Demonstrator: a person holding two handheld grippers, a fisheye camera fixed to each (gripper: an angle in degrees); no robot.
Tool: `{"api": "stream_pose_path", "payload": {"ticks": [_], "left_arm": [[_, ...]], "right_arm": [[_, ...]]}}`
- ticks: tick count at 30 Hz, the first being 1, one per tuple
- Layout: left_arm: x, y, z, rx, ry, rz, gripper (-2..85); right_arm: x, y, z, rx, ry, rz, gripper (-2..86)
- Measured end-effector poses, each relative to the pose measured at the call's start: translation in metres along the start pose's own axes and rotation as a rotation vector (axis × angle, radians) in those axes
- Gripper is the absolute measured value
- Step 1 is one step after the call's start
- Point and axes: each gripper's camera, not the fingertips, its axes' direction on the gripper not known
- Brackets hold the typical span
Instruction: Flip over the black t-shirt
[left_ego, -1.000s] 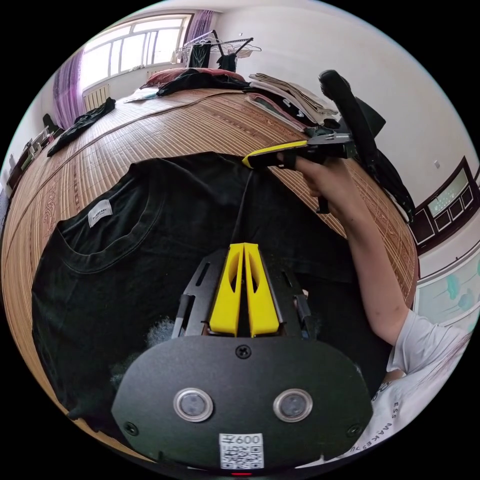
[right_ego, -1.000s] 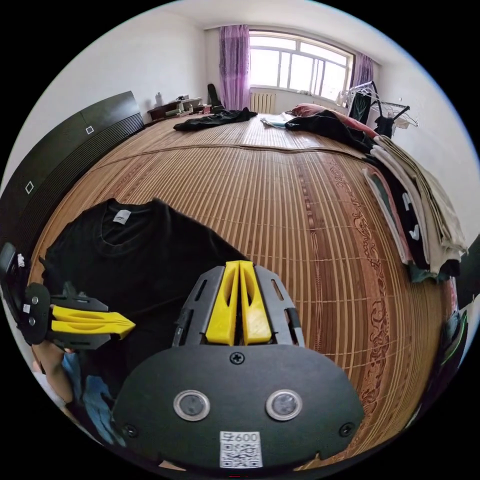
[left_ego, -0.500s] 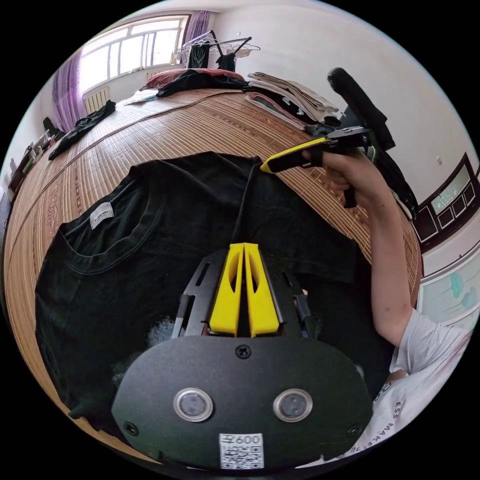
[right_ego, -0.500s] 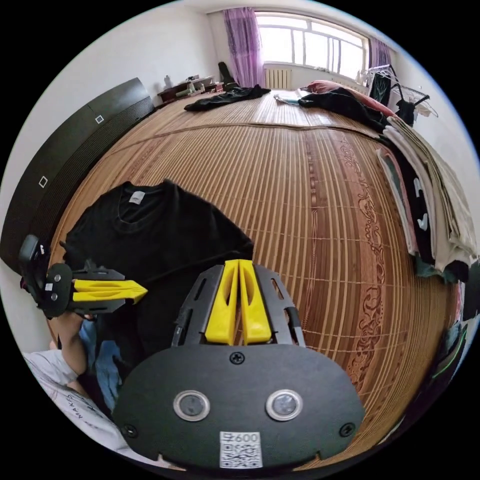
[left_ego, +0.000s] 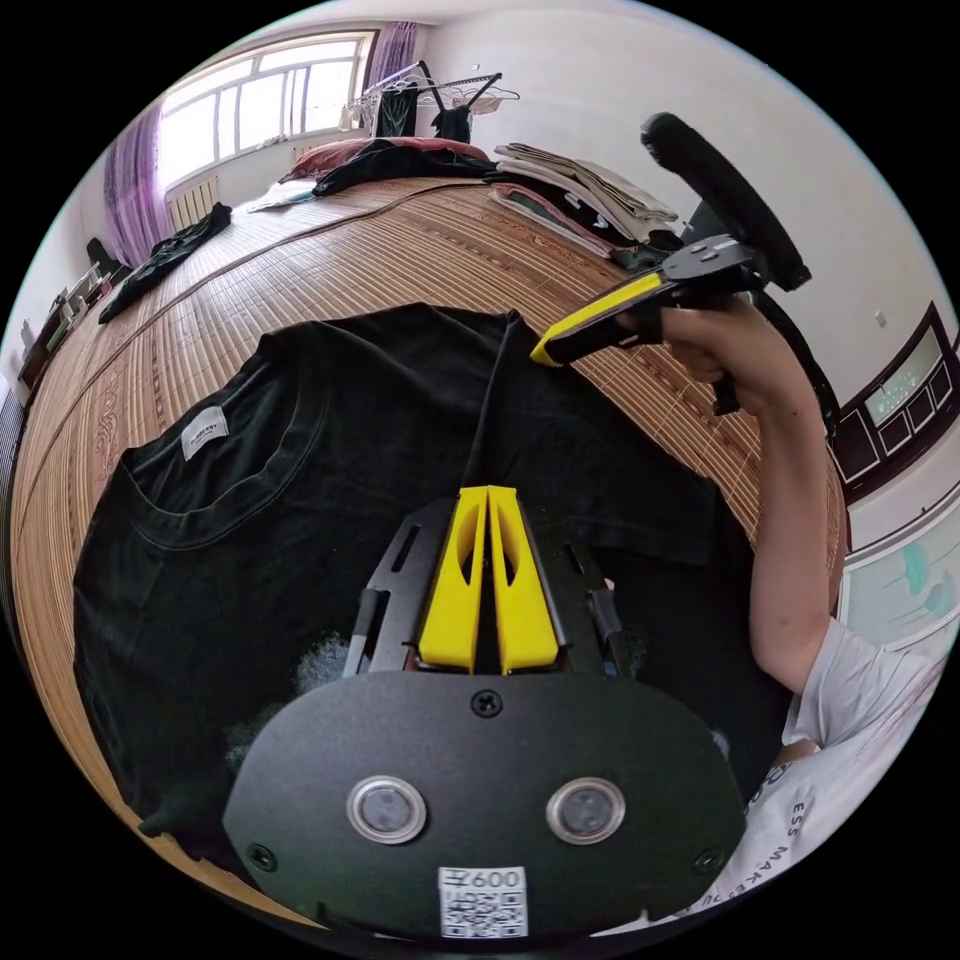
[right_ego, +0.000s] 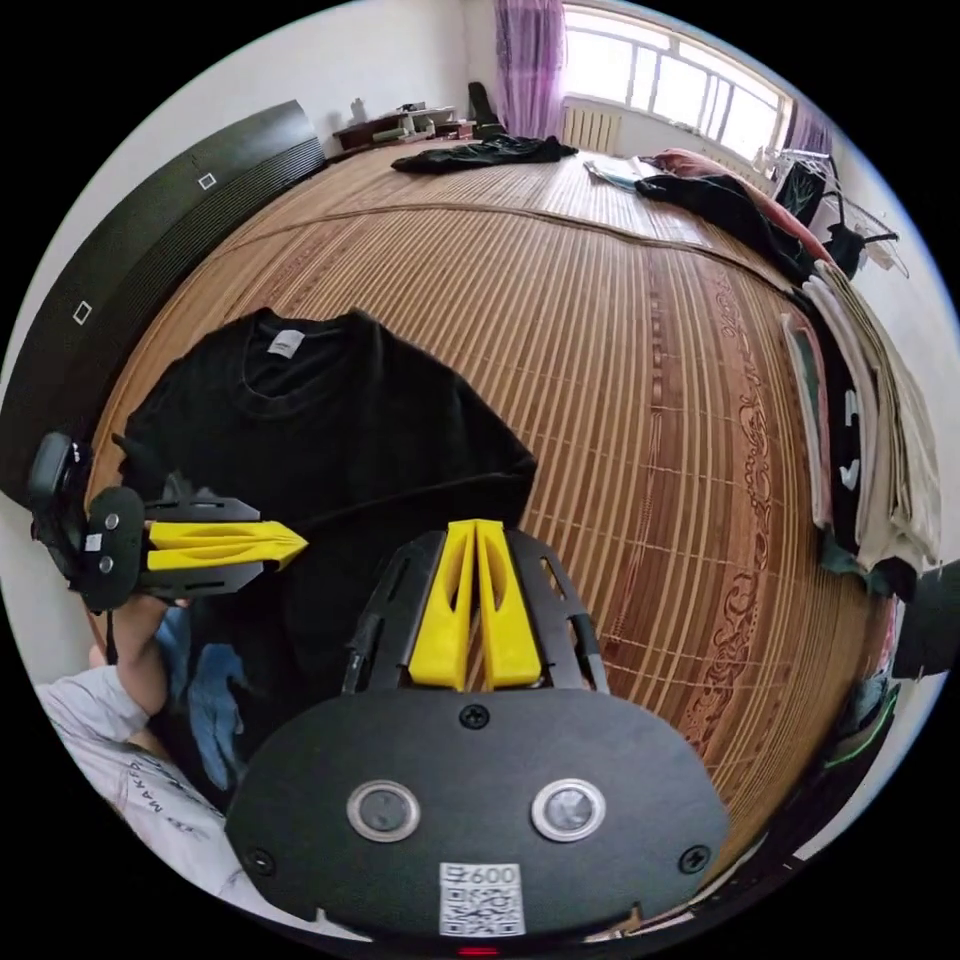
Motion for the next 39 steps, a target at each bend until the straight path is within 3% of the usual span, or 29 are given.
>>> {"api": "stream_pose_path", "payload": {"ticks": [5, 10, 15, 19, 25, 29, 32, 39], "left_arm": [[0.045, -0.004, 0.005, 0.001, 0.009, -0.004, 0.0], [0.092, -0.01, 0.005, 0.001, -0.002, 0.002, 0.0], [0.14, -0.016, 0.001, 0.003, 0.007, -0.002, 0.0], [0.188, -0.022, -0.007, 0.005, -0.012, 0.014, 0.0], [0.282, -0.034, -0.024, -0.01, -0.162, 0.12, 0.0], [0.316, -0.042, -0.047, 0.003, -0.105, 0.103, 0.0], [0.34, -0.051, -0.074, -0.011, -0.06, 0.092, 0.0], [0.391, -0.065, -0.143, -0.044, -0.153, 0.069, 0.0]], "right_arm": [[0.004, 0.0, -0.004, 0.169, 0.233, 0.032, -0.8], [0.021, -0.016, 0.025, 0.164, -0.007, -0.003, -0.8], [0.027, -0.029, 0.058, 0.106, 0.14, -0.008, -0.8], [0.025, -0.028, 0.039, 0.199, 0.039, -0.072, -0.8], [0.008, -0.058, 0.12, -0.02, -0.059, -0.26, -0.8], [0.013, -0.077, 0.189, -0.135, -0.069, -0.314, -0.8], [0.03, -0.078, 0.199, -0.102, -0.067, -0.311, -0.8], [0.057, -0.077, 0.221, 0.021, -0.067, -0.301, -0.8]]}}
